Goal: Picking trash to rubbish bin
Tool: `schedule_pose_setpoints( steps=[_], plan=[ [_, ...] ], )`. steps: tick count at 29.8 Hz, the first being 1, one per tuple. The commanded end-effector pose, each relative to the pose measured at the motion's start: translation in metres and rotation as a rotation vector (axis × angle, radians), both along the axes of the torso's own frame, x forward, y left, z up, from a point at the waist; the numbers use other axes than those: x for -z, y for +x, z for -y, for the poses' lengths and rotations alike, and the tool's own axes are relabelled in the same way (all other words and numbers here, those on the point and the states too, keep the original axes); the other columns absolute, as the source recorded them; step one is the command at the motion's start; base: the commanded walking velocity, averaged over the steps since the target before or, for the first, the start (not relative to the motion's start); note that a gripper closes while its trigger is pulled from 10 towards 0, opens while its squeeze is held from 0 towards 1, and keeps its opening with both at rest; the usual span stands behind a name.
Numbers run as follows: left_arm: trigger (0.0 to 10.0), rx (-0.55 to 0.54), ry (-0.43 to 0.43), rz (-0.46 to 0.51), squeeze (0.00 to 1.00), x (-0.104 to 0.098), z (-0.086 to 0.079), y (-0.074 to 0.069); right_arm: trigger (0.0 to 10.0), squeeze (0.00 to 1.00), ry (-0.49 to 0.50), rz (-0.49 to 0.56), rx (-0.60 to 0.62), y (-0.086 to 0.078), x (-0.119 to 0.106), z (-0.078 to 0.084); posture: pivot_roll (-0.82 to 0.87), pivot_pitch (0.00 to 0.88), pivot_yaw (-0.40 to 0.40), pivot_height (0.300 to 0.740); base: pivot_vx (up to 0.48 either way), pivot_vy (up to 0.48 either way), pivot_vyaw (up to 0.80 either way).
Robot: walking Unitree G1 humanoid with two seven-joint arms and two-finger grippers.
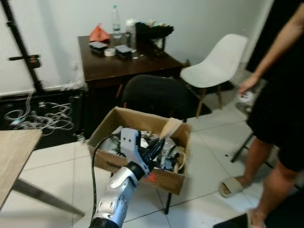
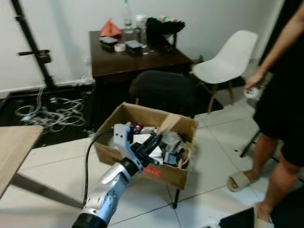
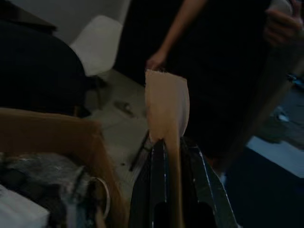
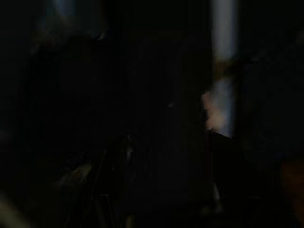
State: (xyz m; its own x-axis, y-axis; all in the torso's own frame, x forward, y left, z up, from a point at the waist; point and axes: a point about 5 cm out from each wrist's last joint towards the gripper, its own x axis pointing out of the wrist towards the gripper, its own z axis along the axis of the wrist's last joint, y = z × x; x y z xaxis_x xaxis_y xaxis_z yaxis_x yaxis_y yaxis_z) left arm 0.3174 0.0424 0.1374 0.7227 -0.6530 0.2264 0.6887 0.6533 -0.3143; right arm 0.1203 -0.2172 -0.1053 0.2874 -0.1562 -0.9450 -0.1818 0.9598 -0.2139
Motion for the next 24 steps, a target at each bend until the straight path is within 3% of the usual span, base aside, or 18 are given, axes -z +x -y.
schedule_pose_setpoints(
  steps=[1,3,11,24],
  plan=[
    [10.0,-0.003,0.035,-0.014,0.0,0.0087,-0.002,-0.002,10.0,0.0,0.0,-0.02,-0.01,-0.0051,0.0017,-0.0012,-0.12,0.119,0.062,0.74,0.0,0.0,-0.79],
    [10.0,0.007,0.034,-0.009,0.0,0.0087,-0.002,-0.0027,10.0,0.0,-0.001,-0.013,-0.016,-0.0041,0.0015,-0.0016,-0.12,0.119,0.062,0.74,0.0,0.0,-0.79],
    [10.0,0.032,0.054,0.019,0.0,0.0077,-0.0016,-0.0041,10.0,0.0,0.005,0.002,-0.014,-0.0017,0.0009,-0.0023,-0.12,0.114,0.064,0.74,0.093,0.0,0.0],
    [10.0,0.033,0.06,0.028,0.0,0.0086,-0.001,-0.0038,10.0,0.0,0.004,0.013,-0.007,0.0016,-0.0001,-0.0018,-0.12,0.116,0.064,0.74,0.4,0.0,0.0]
  ],
)
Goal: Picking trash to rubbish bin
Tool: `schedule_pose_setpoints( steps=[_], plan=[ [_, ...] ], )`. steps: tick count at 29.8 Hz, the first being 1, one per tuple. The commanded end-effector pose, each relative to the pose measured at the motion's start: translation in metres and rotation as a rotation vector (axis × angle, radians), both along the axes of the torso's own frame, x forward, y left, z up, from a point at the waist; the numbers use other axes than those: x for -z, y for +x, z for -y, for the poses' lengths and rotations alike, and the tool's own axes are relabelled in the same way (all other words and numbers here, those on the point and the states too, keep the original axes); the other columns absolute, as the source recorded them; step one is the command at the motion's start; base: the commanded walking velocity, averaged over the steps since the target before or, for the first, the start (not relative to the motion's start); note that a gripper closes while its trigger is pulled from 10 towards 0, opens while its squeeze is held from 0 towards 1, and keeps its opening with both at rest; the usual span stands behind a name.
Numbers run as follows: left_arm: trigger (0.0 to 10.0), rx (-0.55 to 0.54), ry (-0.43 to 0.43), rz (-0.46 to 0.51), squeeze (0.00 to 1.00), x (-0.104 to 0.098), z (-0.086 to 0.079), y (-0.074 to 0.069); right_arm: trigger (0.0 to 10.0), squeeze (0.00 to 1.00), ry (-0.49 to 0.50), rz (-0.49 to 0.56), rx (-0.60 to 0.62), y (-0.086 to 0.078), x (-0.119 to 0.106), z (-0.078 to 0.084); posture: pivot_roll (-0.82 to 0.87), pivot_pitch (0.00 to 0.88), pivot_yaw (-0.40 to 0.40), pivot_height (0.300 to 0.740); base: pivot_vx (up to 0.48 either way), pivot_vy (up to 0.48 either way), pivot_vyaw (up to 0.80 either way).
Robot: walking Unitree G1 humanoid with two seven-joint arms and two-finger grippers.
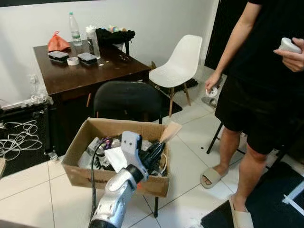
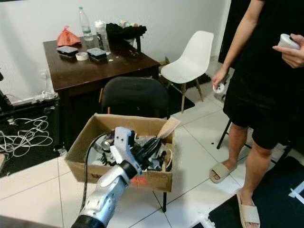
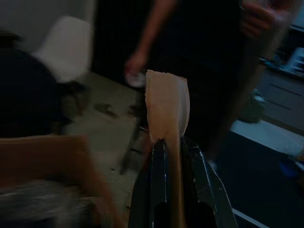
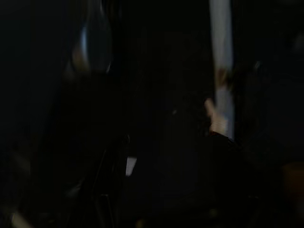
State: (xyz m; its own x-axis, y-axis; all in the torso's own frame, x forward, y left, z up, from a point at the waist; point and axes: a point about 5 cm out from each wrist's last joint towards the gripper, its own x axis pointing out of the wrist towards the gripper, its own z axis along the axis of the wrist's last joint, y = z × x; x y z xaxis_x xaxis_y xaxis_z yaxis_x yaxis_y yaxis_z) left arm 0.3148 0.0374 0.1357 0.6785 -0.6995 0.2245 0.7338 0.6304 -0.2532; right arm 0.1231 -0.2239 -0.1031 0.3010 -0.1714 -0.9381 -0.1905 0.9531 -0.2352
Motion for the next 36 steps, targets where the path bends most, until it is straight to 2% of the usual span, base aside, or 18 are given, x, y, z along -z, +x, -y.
schedule_pose_setpoints(
  steps=[1,4,9,13,16,19,21,26,28,29,36],
  plan=[
    [10.0,-0.016,0.011,-0.015,0.0,0.007,-0.006,-0.002,10.0,0.0,0.024,0.001,0.006,-0.001,0.002,-0.008,-0.12,0.118,0.062,0.74,0.412,0.0,0.0],
    [10.0,-0.014,0.011,-0.015,0.0,0.007,-0.005,-0.003,10.0,0.0,0.025,0.0,0.006,-0.002,0.002,-0.008,-0.12,0.12,0.061,0.74,0.412,0.0,0.0],
    [10.0,0.011,-0.025,-0.001,0.0,0.005,-0.004,-0.007,10.0,0.0,0.028,-0.009,-0.007,-0.005,0.003,-0.009,-0.11,0.123,0.054,0.74,0.332,0.0,-0.65],
    [10.0,0.042,0.015,0.024,0.0,0.006,0.001,-0.01,10.0,0.0,0.022,-0.005,-0.013,-0.004,0.003,-0.009,-0.1,0.122,0.052,0.74,0.0,0.0,0.0],
    [10.0,0.053,0.059,0.04,0.0,0.009,0.004,-0.013,10.0,0.0,0.023,-0.005,-0.012,-0.004,0.003,-0.009,-0.1,0.122,0.051,0.74,0.0,0.0,0.0],
    [10.0,0.043,0.142,0.061,0.0,0.015,0.008,-0.014,10.0,0.0,0.023,-0.005,-0.014,-0.004,0.003,-0.01,-0.1,0.123,0.049,0.74,0.0,0.0,0.0],
    [10.0,0.038,0.153,0.062,0.0,0.015,0.008,-0.014,10.0,0.0,0.023,-0.006,-0.015,-0.004,0.003,-0.01,-0.1,0.123,0.049,0.74,0.0,0.0,0.0],
    [10.0,-0.04,0.357,0.063,0.0,0.032,0.01,-0.01,10.0,0.0,0.022,-0.011,-0.02,-0.006,0.004,-0.01,-0.1,0.13,0.051,0.74,0.0,0.0,0.0],
    [10.0,-0.049,0.387,0.066,0.0,0.035,0.01,-0.01,10.0,0.0,0.022,-0.011,-0.019,-0.006,0.004,-0.01,-0.1,0.131,0.052,0.74,0.0,0.0,0.0],
    [10.0,-0.071,0.446,0.068,0.0,0.04,0.013,-0.009,10.0,0.0,0.021,-0.012,-0.017,-0.007,0.004,-0.01,-0.11,0.133,0.053,0.74,0.0,0.0,0.0],
    [10.0,-0.078,0.518,0.052,0.0,0.049,0.027,-0.01,10.0,0.0,0.021,-0.016,-0.012,-0.009,0.005,-0.01,-0.11,0.137,0.058,0.74,0.0,0.0,0.0]
  ],
)
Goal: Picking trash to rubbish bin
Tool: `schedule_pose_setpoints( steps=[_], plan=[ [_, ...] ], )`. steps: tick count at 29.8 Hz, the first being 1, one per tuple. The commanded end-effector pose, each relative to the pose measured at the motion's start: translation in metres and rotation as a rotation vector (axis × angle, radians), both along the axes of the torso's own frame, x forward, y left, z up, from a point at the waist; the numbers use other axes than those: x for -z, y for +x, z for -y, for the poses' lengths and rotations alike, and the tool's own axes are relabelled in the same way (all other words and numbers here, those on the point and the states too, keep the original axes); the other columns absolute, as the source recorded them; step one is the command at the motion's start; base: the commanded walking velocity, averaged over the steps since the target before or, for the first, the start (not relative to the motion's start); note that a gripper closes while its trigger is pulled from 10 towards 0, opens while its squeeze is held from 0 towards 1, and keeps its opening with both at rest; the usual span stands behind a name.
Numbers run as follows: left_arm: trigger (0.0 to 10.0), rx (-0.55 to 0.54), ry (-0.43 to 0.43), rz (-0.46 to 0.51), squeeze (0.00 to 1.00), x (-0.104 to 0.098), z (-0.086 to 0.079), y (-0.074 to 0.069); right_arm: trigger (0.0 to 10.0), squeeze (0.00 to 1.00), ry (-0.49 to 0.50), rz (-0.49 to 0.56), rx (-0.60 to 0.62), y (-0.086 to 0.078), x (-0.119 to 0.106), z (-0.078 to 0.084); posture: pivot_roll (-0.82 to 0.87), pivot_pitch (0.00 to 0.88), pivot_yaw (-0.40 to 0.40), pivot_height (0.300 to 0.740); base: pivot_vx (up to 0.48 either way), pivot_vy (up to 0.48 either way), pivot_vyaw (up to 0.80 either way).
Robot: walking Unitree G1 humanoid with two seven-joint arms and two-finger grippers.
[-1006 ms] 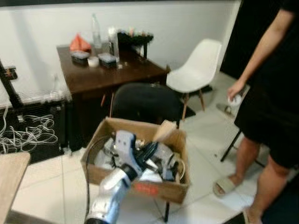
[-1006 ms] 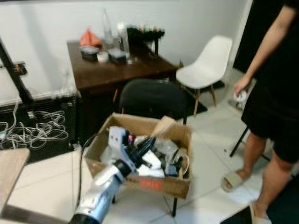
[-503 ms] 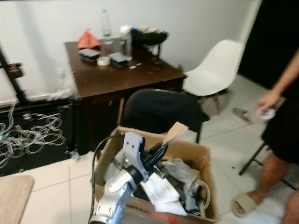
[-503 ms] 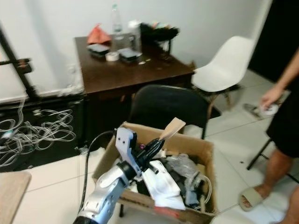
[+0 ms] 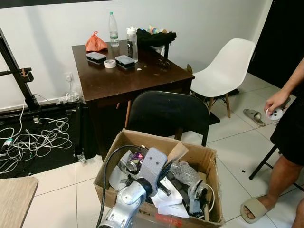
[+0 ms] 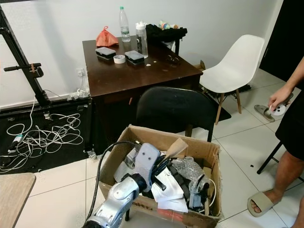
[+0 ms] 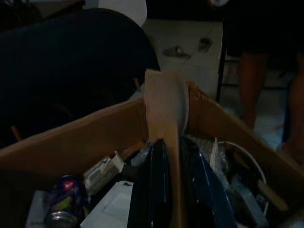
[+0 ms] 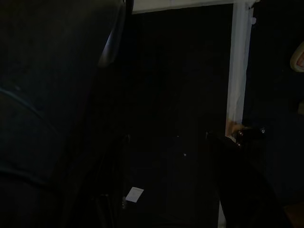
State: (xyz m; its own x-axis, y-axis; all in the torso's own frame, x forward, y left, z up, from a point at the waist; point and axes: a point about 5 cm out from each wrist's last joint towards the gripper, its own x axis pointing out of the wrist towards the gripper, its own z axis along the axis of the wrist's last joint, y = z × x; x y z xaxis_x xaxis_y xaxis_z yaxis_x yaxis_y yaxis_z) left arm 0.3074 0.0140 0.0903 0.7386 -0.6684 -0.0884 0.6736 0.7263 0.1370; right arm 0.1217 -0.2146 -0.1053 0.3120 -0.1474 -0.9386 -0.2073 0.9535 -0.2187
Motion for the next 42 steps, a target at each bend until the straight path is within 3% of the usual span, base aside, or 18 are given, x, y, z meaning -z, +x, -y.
schedule_pose_setpoints(
  steps=[1,5,8,9,10,11,15,18,26,27,29,30,42],
  plan=[
    [10.0,0.003,0.033,-0.013,0.0,0.006,0.006,-0.002,10.0,0.0,0.001,-0.026,0.009,-0.008,0.003,-0.001,-0.12,0.139,0.059,0.74,0.0,0.0,0.0],
    [10.0,-0.03,0.074,-0.048,0.0,0.014,0.017,-0.004,10.0,0.0,0.0,-0.029,0.015,-0.01,0.003,0.0,-0.12,0.139,0.061,0.74,0.0,0.0,0.0],
    [10.0,-0.053,0.047,-0.071,0.0,0.016,0.021,-0.006,10.0,0.0,0.0,-0.029,0.019,-0.011,0.003,0.0,-0.13,0.141,0.065,0.74,0.0,0.0,0.0],
    [10.0,-0.061,0.035,-0.085,0.18,0.016,0.021,-0.006,10.0,0.0,0.0,-0.029,0.02,-0.011,0.003,0.0,-0.13,0.141,0.065,0.74,0.0,0.0,0.0],
    [10.0,-0.068,0.029,-0.093,0.18,0.017,0.021,-0.005,10.0,0.0,0.0,-0.029,0.021,-0.011,0.003,0.0,-0.13,0.141,0.065,0.74,0.0,0.0,0.0],
    [10.0,-0.083,0.023,-0.097,0.34,0.017,0.02,-0.004,10.0,0.0,0.0,-0.029,0.021,-0.011,0.003,0.0,-0.13,0.142,0.066,0.74,0.0,0.0,0.0],
    [10.0,-0.147,0.009,-0.108,0.31,0.017,0.012,0.003,10.0,0.0,-0.001,-0.027,0.023,-0.011,0.003,0.001,-0.13,0.14,0.065,0.74,0.0,0.0,0.0],
    [10.0,-0.218,0.008,-0.105,0.31,0.016,-0.005,0.013,10.0,0.0,-0.001,-0.026,0.021,-0.01,0.003,0.001,-0.13,0.14,0.065,0.74,0.0,0.0,0.0],
    [10.0,-0.289,-0.001,-0.101,0.31,0.015,-0.027,0.023,10.0,0.0,-0.002,-0.02,0.017,-0.007,0.002,0.001,-0.13,0.134,0.063,0.74,0.0,0.0,0.0],
    [10.0,-0.29,-0.006,-0.102,0.79,0.016,-0.028,0.023,10.0,0.0,-0.003,-0.019,0.016,-0.006,0.002,0.001,-0.13,0.134,0.063,0.74,0.0,0.0,0.0],
    [10.0,-0.292,-0.009,-0.104,0.79,0.016,-0.029,0.023,10.0,0.0,-0.003,-0.019,0.016,-0.006,0.002,0.001,-0.13,0.134,0.063,0.74,0.0,0.0,0.0],
    [10.0,-0.286,-0.018,-0.109,1.0,0.016,-0.028,0.022,10.0,0.0,-0.003,-0.018,0.016,-0.006,0.002,0.001,-0.13,0.131,0.063,0.74,0.0,0.0,0.0],
    [10.0,-0.248,-0.084,-0.115,1.0,0.012,-0.012,0.02,10.0,0.0,-0.005,-0.012,0.017,-0.003,0.001,0.002,-0.14,0.12,0.062,0.74,0.0,0.0,0.0]
  ],
)
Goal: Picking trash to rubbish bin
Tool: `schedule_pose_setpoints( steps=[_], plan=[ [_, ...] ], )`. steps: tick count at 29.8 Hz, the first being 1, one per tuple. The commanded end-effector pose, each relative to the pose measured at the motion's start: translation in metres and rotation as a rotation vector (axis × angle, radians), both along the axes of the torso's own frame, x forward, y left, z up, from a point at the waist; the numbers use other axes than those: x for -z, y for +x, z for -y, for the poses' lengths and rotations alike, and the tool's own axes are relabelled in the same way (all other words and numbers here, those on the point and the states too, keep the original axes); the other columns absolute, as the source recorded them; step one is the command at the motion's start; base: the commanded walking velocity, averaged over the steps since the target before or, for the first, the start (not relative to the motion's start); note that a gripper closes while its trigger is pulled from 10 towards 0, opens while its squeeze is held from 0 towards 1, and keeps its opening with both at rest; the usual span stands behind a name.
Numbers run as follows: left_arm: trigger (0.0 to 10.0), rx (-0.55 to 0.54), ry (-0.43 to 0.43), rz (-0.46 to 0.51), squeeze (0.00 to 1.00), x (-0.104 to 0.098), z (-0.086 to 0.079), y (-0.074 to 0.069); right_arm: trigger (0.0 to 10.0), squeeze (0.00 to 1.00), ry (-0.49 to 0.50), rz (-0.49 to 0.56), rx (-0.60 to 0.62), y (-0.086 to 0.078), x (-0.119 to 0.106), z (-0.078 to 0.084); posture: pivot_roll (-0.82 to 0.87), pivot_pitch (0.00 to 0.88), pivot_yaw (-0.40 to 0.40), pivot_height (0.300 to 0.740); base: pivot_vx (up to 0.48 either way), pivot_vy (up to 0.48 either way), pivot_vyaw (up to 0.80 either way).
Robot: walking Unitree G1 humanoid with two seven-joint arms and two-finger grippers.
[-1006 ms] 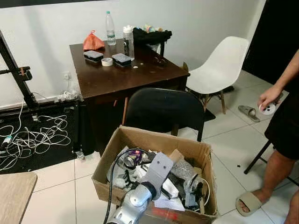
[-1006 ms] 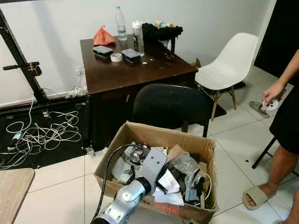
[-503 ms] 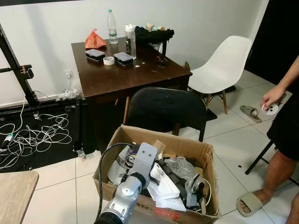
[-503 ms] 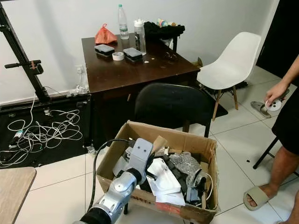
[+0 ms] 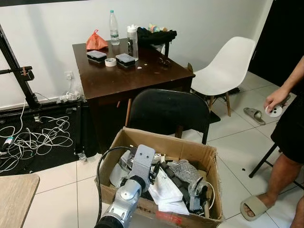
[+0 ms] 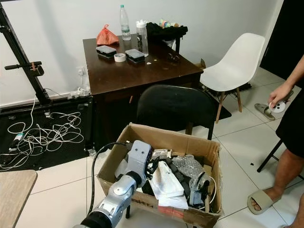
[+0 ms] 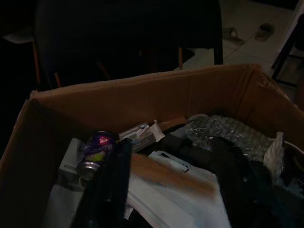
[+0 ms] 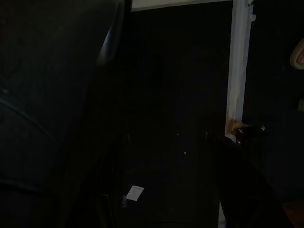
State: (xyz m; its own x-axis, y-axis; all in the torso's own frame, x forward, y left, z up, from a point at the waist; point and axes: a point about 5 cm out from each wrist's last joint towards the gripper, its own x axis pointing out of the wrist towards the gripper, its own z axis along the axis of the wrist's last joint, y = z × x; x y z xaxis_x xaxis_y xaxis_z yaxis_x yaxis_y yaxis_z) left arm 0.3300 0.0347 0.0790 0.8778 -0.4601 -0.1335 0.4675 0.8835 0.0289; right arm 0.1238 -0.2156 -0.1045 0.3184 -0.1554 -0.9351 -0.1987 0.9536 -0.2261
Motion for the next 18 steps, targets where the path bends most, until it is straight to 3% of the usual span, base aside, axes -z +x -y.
schedule_pose_setpoints(
  steps=[1,8,9,10,14,18],
  plan=[
    [10.0,0.018,-0.027,-0.014,1.0,0.001,0.009,-0.002,10.0,0.0,0.001,-0.019,0.01,-0.005,0.001,0.001,-0.14,0.119,0.062,0.74,0.0,0.0,0.0],
    [10.0,0.023,-0.073,-0.025,1.0,-0.001,0.007,-0.001,10.0,0.0,0.003,-0.018,0.007,-0.004,0.001,0.001,-0.14,0.12,0.061,0.74,0.0,0.0,0.0],
    [10.0,0.037,-0.13,-0.027,0.19,-0.004,0.006,0.0,10.0,0.0,0.005,-0.019,0.005,-0.004,0.001,0.001,-0.13,0.12,0.057,0.74,0.0,0.0,0.0],
    [10.0,0.043,-0.161,-0.032,0.0,-0.006,0.006,0.0,10.0,0.0,0.005,-0.019,0.004,-0.004,0.001,0.001,-0.13,0.12,0.057,0.74,0.0,0.0,0.0],
    [10.0,0.132,-0.341,-0.053,0.0,-0.011,-0.001,-0.003,10.0,0.0,0.006,-0.02,-0.001,-0.004,0.001,0.0,-0.12,0.122,0.056,0.74,0.0,0.0,0.0],
    [10.0,0.208,-0.401,-0.027,0.0,-0.012,-0.011,-0.008,10.0,0.0,0.006,-0.021,-0.005,-0.004,0.001,0.0,-0.12,0.121,0.054,0.74,0.0,0.0,0.0]
  ],
)
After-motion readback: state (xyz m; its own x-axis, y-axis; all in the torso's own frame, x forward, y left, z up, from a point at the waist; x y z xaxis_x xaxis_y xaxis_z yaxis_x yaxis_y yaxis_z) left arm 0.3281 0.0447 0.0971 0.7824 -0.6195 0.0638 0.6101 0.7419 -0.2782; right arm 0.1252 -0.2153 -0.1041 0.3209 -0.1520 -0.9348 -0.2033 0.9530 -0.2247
